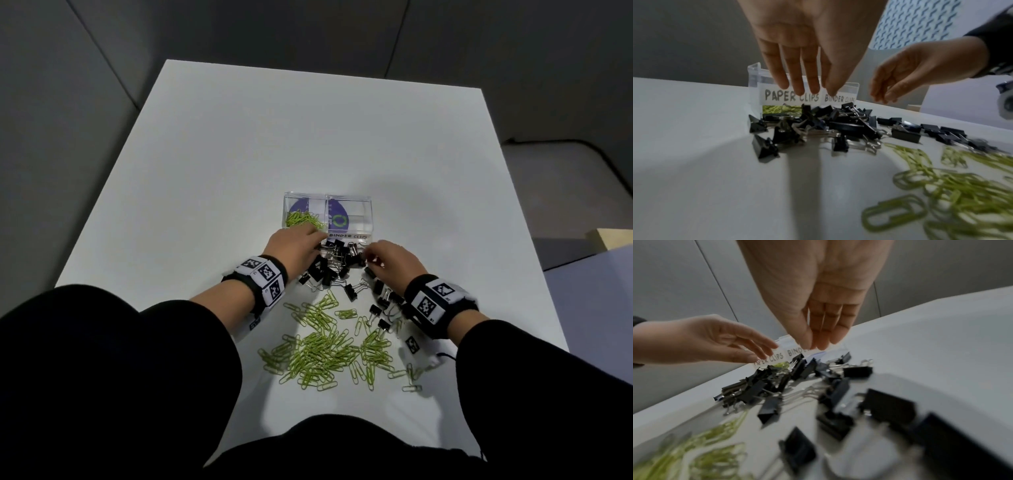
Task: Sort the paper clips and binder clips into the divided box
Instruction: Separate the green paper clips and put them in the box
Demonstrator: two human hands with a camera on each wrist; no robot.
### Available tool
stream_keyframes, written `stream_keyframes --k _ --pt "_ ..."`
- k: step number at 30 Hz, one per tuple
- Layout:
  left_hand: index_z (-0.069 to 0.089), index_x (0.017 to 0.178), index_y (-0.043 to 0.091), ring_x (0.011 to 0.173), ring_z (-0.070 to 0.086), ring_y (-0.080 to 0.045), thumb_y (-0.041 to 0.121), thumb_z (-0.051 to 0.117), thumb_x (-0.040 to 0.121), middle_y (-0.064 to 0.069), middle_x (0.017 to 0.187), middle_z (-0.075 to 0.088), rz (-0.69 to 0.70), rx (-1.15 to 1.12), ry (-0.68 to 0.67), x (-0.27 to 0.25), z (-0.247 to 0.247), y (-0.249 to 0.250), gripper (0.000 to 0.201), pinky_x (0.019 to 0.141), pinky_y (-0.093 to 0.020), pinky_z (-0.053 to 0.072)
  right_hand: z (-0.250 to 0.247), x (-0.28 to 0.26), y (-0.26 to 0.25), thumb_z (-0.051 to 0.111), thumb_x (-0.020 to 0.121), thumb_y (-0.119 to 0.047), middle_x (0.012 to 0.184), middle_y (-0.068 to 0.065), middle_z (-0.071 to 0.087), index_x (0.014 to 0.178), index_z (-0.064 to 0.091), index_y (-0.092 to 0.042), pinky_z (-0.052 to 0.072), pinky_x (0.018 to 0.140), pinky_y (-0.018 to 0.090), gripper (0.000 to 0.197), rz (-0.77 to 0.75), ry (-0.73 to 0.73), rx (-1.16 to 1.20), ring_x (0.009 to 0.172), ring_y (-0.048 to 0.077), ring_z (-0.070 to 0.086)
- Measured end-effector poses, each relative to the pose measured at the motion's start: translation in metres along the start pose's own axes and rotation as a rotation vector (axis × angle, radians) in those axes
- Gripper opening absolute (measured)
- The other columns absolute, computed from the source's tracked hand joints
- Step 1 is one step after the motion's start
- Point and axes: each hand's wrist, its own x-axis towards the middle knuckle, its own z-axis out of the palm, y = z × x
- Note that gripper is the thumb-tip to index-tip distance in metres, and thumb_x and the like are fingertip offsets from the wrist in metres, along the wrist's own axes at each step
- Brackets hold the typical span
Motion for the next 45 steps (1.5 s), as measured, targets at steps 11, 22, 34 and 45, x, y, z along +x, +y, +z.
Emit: stream_keyframes --k 11,22,34,45 --pt "0.051 0.132 0.018 0.104 0.06 -0.023 0.014 0.05 0.094 -0.008 0.123 0.056 0.59 0.232 -0.339 -0.001 0.033 0.077 0.038 0.081 -0.032 0.056 0.013 -0.088 0.05 0.044 0.095 -0.021 0.108 0.009 0.061 0.107 0.058 -0.009 0.048 0.08 0.032 0.022 0.236 -0.08 -0.156 0.095 0.025 0.059" --pt "0.031 0.142 0.016 0.121 0.049 -0.025 0.027 0.05 0.094 -0.008 0.142 0.04 0.494 0.377 -0.328 -0.014 0.033 0.074 0.053 0.095 -0.036 0.051 0.052 -0.118 0.017 0.046 0.092 -0.014 0.129 0.01 0.049 0.129 0.049 -0.009 0.045 0.094 0.038 0.037 0.097 -0.075 -0.108 0.117 0.027 0.045" --pt "0.029 0.143 0.024 0.122 0.045 -0.016 0.056 0.05 0.086 0.0 0.14 0.037 0.166 0.202 -0.417 -0.11 0.025 0.003 0.069 0.093 -0.029 0.046 0.039 -0.162 0.037 0.068 0.079 -0.027 0.106 0.006 0.048 0.114 0.044 -0.011 0.046 0.077 0.03 0.045 0.359 -0.268 -0.014 0.09 0.023 0.055" --pt "0.04 0.136 0.016 0.108 0.054 -0.021 0.033 0.055 0.091 -0.007 0.132 0.041 0.026 -0.07 -0.398 -0.117 0.044 0.023 0.05 0.091 -0.028 0.045 0.065 -0.12 -0.013 0.057 0.088 -0.011 0.121 0.014 0.055 0.118 0.052 -0.007 0.045 0.089 0.03 0.03 0.212 -0.16 0.052 0.105 0.026 0.057"
